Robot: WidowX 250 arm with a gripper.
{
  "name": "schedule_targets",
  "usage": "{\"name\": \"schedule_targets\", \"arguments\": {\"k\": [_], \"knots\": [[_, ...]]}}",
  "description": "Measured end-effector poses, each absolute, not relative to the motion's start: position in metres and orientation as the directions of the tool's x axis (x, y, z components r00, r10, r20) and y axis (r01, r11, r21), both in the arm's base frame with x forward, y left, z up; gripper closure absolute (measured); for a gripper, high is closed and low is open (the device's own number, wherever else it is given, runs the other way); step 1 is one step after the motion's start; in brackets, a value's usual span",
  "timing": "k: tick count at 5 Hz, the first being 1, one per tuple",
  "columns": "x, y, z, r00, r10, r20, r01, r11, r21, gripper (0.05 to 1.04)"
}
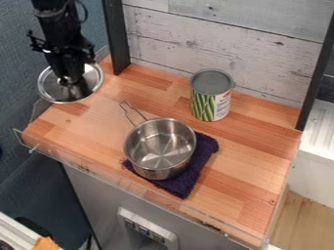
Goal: Put the silver lid on the silver pot
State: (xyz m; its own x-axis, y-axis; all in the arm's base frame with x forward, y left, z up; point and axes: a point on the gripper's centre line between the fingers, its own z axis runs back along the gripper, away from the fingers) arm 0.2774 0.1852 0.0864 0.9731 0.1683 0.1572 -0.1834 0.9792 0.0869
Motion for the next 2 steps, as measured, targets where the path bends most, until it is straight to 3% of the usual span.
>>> {"name": "schedule_targets", "arguments": {"k": [2], "knots": [[0.257, 0.096, 0.075, 0.993, -0.008, 0.114, 0.009, 1.0, -0.008, 0.8]]}}
